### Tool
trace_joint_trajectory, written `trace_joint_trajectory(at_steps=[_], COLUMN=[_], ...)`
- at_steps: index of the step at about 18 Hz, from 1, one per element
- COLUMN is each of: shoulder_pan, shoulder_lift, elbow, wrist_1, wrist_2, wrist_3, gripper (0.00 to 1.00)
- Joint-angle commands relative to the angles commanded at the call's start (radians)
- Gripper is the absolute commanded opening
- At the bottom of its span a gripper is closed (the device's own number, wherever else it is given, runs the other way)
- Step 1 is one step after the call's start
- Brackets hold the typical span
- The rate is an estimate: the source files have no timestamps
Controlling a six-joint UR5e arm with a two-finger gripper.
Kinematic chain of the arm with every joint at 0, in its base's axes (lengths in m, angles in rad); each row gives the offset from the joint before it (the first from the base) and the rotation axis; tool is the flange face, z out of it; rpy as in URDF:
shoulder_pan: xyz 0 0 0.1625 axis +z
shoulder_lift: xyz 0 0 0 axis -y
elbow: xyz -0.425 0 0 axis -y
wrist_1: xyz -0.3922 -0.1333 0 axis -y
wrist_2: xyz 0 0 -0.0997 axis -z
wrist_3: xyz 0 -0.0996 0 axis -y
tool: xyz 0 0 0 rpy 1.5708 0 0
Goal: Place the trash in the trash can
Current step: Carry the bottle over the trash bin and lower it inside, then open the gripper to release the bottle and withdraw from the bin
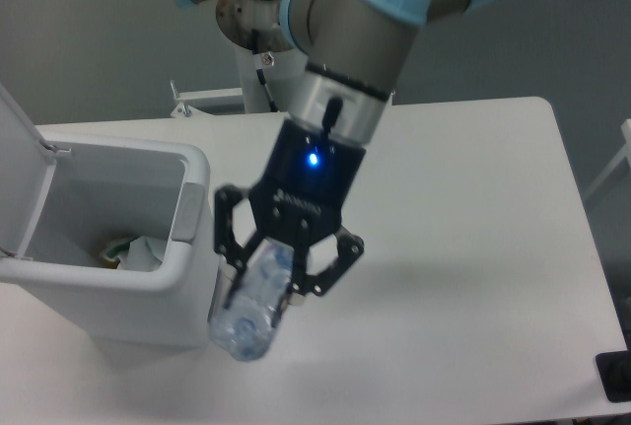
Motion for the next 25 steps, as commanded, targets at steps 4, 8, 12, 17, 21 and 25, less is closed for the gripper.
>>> trace_joint_trajectory(at_steps=[4, 8, 12, 17, 21, 25], shoulder_pan=[-0.012, -0.075, -0.115, -0.169, -0.158, -0.091], shoulder_lift=[0.024, 0.054, 0.083, 0.110, 0.107, 0.106], elbow=[0.025, -0.033, -0.139, -0.227, -0.264, -0.258], wrist_1=[0.002, 0.003, 0.031, 0.034, 0.038, 0.038], wrist_2=[-0.083, -0.112, -0.111, -0.111, -0.101, -0.103], wrist_3=[-0.061, -0.072, -0.026, 0.049, 0.101, 0.101], gripper=[0.18, 0.19, 0.19, 0.47, 1.00, 1.00])
